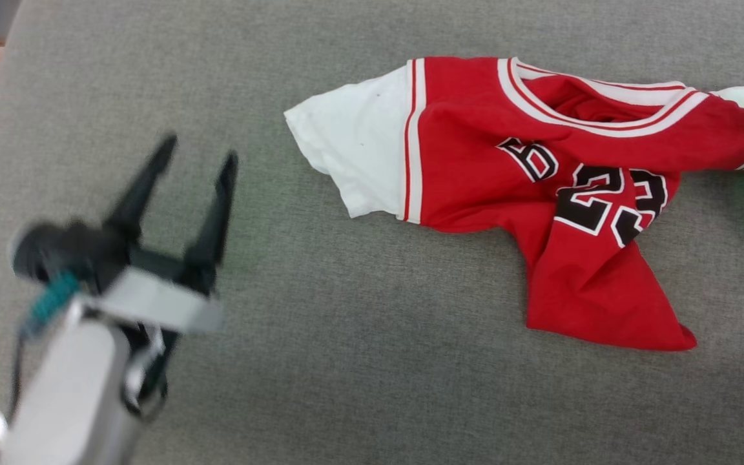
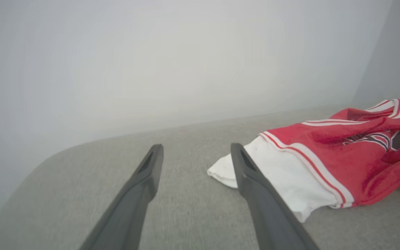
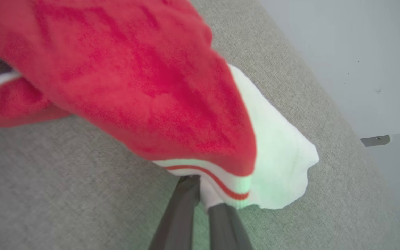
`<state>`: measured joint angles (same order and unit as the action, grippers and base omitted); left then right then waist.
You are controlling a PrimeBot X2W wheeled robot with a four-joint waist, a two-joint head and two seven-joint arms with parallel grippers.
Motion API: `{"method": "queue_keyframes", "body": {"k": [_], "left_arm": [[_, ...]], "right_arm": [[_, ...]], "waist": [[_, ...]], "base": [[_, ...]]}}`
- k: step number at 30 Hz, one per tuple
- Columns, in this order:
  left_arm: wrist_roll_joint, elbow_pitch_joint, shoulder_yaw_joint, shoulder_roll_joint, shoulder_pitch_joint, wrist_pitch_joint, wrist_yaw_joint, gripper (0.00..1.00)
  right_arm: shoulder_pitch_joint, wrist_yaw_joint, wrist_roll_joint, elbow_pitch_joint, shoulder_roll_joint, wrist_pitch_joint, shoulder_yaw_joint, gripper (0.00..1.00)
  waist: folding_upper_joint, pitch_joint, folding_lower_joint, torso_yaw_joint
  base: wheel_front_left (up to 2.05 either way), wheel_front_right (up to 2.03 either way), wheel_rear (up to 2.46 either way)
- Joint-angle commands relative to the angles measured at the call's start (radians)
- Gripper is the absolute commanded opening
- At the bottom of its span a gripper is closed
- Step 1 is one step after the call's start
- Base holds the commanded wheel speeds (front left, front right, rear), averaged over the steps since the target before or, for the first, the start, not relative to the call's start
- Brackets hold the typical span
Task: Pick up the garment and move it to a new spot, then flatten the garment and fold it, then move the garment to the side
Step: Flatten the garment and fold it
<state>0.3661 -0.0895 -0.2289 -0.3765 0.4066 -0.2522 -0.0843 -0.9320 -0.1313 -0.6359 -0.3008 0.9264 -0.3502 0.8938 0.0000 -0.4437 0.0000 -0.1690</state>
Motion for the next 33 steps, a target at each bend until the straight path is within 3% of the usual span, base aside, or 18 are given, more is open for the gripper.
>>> {"method": "queue_keyframes", "body": {"k": [1, 3, 5, 7, 10, 17, 24, 33], "left_arm": [[0.014, -0.001, -0.014, -0.024, 0.072, 0.028, -0.021, 1.0], [0.022, -0.014, -0.066, -0.082, 0.157, 0.104, -0.039, 1.0], [0.079, -0.022, -0.179, -0.136, 0.269, 0.199, -0.046, 1.0], [0.183, -0.028, -0.355, -0.22, 0.387, 0.317, -0.046, 1.0], [0.391, -0.039, -0.555, -0.301, 0.583, 0.462, -0.046, 1.0], [0.722, -0.146, -0.879, -0.352, 0.936, 0.672, -0.047, 1.0], [0.833, -0.256, -1.021, -0.348, 1.1, 0.706, -0.047, 1.0], [0.99, -0.29, -1.062, -0.333, 1.108, 0.847, -0.048, 1.0]], "right_arm": [[-0.022, 0.001, -0.01, -0.004, -0.001, 0.007, 0.011, 0.0], [-0.04, 0.001, -0.015, -0.006, -0.002, 0.009, 0.021, 0.0], [-0.06, 0.001, -0.015, -0.008, -0.007, 0.009, 0.032, 0.0], [-0.081, 0.001, -0.019, -0.009, -0.012, 0.004, 0.042, 0.0], [-0.119, 0.001, -0.024, -0.005, -0.024, -0.005, 0.06, 0.0], [-0.213, 0.001, -0.021, 0.017, -0.055, -0.023, 0.106, 0.0], [-0.277, 0.001, -0.013, 0.035, -0.092, -0.038, 0.153, 0.0], [-0.32, 0.0, -0.018, 0.009, -0.124, -0.037, 0.213, 0.0]], "waist": [[0.0, -0.002, 0.0, 0.009], [0.0, -0.01, 0.0, 0.016], [0.0, -0.021, 0.0, 0.023], [0.0, -0.034, 0.0, 0.032], [0.0, -0.065, 0.0, 0.046], [0.0, -0.148, 0.0, 0.097], [0.0, -0.22, 0.0, 0.146], [0.0, -0.24, 0.0, 0.176]], "base": [[0.0, 0.0, 0.0], [0.0, 0.0, 0.0], [0.0, 0.0, 0.0], [0.0, 0.0, 0.0], [0.0, 0.0, 0.0], [0.0, 0.0, 0.0], [0.0, 0.0, 0.0], [0.0, 0.0, 0.0]]}}
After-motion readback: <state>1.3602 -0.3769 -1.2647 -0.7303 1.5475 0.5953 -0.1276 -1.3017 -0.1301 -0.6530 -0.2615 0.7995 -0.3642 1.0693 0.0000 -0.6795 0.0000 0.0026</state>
